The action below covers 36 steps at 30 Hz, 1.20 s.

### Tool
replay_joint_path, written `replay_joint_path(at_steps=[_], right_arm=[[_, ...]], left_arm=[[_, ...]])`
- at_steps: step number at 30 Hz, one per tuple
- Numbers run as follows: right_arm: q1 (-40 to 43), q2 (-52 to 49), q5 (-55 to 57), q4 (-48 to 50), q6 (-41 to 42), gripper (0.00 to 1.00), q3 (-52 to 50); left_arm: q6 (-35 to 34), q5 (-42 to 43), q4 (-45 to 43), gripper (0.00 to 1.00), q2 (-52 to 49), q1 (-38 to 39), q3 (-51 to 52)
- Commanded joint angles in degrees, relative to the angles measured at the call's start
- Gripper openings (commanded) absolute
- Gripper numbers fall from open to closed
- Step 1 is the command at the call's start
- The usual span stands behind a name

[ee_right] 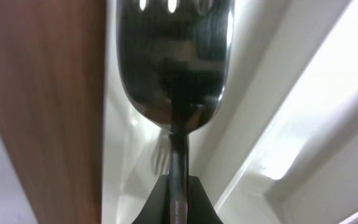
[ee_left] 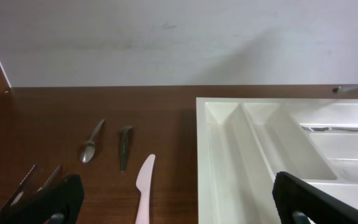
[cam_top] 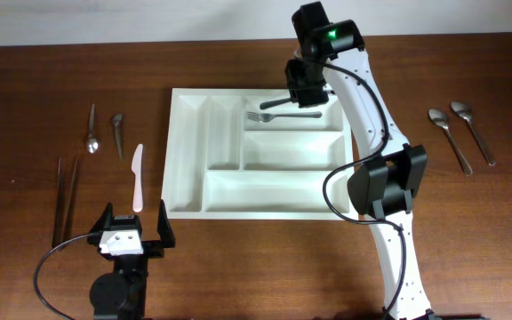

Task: Pack container
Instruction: 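Place the second fork beside the first in the top compartment, then grasp the inner spoon on the right with the right gripper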

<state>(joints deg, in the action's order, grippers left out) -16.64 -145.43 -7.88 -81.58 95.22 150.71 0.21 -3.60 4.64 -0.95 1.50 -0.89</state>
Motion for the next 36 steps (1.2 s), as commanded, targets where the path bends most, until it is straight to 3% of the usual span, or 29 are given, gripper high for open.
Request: replay_joint_path(at_steps=[1,2,4,5,8,13,18,20,21,26,28,31,36], right_arm=[[0.2,0.7,1.5,0.4,4.1,0.04,-2.1],[0.2,0.7,1.6,0.5,4.2,0.04,-2.3],[0.2,0.7,2.0,1.1,4.3,0.15,-2.3],[0.2,0.7,2.2,1.6,4.3,0.34,-2.3],[0.2,0.7,2.2,2.1,4.3,0.64,-2.3],[0.5,0.7,7.4,2.2,-2.4,0.99,-2.3],[5.8,1.3,17.6,2.1,-28.6,0.99,1.3],[9.2,1.6,19.8,2.1,-46.5,0.99,3.7],[11.5,1.7,20.0,2.0,-59.7,0.99,5.3],[19.8,1.7,20.0,-4.4,-94.3,0.99,7.9],[22.9,1.7,19.9,-7.3,-100.2,0.99,7.6],[27.7,1.7,11.0,-11.0,-109.3,0.99,6.5],[33.5,1.7,7.6,-8.8,-116.6,0.99,2.1]], left_arm=[[0.7,0.4,0.0,0.99,0.3,0.2,0.3],[0.7,0.4,-0.1,0.99,0.3,0.2,0.3],[0.7,0.4,0.0,0.99,0.3,0.2,0.3],[0.7,0.4,-0.1,0.99,0.3,0.2,0.3],[0.7,0.4,-0.1,0.99,0.3,0.2,0.3],[0.7,0.4,-0.1,0.99,0.3,0.2,0.3],[0.7,0.4,0.0,0.99,0.3,0.2,0.3],[0.7,0.4,0.0,0.99,0.3,0.2,0.3],[0.7,0.4,0.0,0.99,0.3,0.2,0.3],[0.7,0.4,-0.1,0.99,0.3,0.2,0.3],[0.7,0.4,-0.1,0.99,0.3,0.2,0.3],[0.7,0.4,0.0,0.99,0.3,0.2,0.3],[0.7,0.4,-0.1,0.99,0.3,0.2,0.3]])
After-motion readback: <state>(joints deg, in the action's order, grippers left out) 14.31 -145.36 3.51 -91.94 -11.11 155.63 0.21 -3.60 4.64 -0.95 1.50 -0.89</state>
